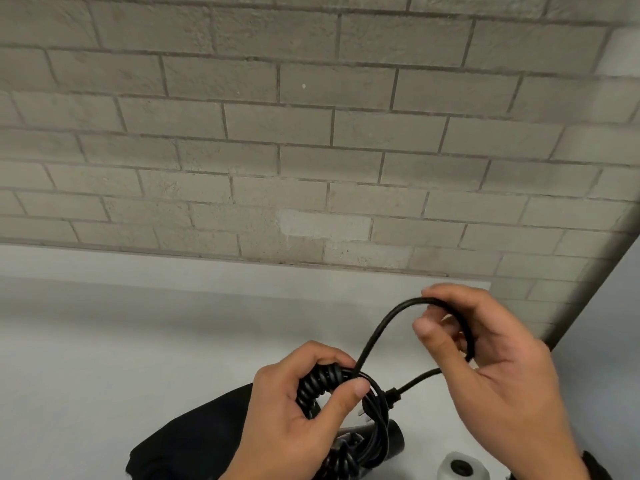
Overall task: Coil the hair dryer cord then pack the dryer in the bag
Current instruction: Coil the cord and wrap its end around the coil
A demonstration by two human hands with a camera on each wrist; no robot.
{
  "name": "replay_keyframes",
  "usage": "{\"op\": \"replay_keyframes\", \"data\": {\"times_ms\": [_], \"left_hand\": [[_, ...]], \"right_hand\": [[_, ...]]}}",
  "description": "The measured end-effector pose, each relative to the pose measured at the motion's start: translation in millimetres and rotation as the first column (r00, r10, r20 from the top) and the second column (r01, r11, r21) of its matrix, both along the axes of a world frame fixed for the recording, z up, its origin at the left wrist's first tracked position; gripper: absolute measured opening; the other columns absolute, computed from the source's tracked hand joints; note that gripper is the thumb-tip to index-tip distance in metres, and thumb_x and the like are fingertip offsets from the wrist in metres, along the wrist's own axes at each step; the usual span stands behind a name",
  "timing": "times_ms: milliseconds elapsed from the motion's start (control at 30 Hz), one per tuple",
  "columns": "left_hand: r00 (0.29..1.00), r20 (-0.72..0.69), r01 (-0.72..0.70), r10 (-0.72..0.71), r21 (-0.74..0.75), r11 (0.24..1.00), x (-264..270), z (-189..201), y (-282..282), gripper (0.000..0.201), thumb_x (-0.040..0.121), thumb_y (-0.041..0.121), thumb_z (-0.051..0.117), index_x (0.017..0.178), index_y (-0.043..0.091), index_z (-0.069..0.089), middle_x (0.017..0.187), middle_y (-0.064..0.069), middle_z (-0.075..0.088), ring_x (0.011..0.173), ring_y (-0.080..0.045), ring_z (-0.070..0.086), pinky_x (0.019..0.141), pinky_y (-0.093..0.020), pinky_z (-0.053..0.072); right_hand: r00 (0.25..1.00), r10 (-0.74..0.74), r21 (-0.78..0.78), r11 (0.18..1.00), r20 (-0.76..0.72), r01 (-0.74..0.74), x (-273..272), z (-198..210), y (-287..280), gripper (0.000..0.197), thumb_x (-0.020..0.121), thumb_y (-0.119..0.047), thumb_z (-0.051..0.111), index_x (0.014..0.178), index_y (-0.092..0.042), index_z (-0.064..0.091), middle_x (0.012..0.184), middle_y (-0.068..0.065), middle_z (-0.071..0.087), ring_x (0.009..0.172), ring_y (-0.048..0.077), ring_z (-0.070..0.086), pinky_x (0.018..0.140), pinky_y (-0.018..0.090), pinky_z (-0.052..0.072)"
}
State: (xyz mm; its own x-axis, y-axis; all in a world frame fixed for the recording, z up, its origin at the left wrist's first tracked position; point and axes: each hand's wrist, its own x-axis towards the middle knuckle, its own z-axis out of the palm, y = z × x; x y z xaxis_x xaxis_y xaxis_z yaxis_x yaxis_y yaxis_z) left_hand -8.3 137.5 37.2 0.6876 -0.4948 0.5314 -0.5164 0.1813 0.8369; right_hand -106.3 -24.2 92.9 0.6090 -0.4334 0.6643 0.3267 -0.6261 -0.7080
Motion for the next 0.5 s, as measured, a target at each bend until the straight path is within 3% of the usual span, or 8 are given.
{"op": "replay_keyframes", "data": {"times_ms": [100,200,300,500], "left_hand": [[0.999,-0.038,0.003,-0.003,-0.010,1.000,1.5,1.3,2.7,0.019,0.068,0.045,0.076,0.083,0.033,0.070,0.075,0.003,0.073,0.068,-0.009,0.069,0.064,-0.012,0.049],[1.000,-0.015,0.013,-0.013,-0.015,1.000,-0.1,2.2,3.0,0.017,0.071,0.046,0.074,0.082,0.032,0.070,0.069,0.004,0.070,0.060,-0.006,0.065,0.060,-0.011,0.047],[1.000,0.014,0.028,-0.028,-0.042,0.999,-5.9,1.6,2.1,0.013,0.079,0.041,0.068,0.086,0.030,0.070,0.062,0.009,0.065,0.053,-0.003,0.059,0.057,-0.009,0.043],[0.992,0.060,-0.103,0.108,-0.083,0.991,-9.5,0.7,3.6,0.042,0.081,0.043,0.064,0.123,0.041,0.055,0.068,0.002,0.068,0.048,-0.008,0.056,0.058,-0.012,0.046]], "right_hand": [[0.999,-0.039,-0.069,0.997,0.025,0.041,-2.7,2.9,-6.4,0.008,0.081,-0.039,0.065,0.086,-0.033,0.066,0.084,-0.007,0.064,0.075,0.016,0.060,0.066,0.019,0.046],[0.996,-0.079,-0.196,0.977,0.048,0.087,-3.6,4.8,-3.8,0.007,0.087,-0.023,0.065,0.092,-0.024,0.070,0.084,-0.012,0.063,0.072,0.010,0.059,0.063,0.014,0.043],[0.996,-0.069,-0.236,0.968,0.064,0.082,-1.8,-0.2,1.7,0.017,0.084,-0.009,0.065,0.096,-0.016,0.074,0.082,-0.006,0.066,0.065,0.010,0.057,0.056,0.013,0.040],[0.987,-0.063,-0.150,0.988,-0.150,0.040,1.0,-23.0,3.6,0.010,0.085,-0.041,0.067,0.093,-0.036,0.071,0.085,-0.012,0.066,0.043,0.010,0.045,0.047,0.013,0.038]]}}
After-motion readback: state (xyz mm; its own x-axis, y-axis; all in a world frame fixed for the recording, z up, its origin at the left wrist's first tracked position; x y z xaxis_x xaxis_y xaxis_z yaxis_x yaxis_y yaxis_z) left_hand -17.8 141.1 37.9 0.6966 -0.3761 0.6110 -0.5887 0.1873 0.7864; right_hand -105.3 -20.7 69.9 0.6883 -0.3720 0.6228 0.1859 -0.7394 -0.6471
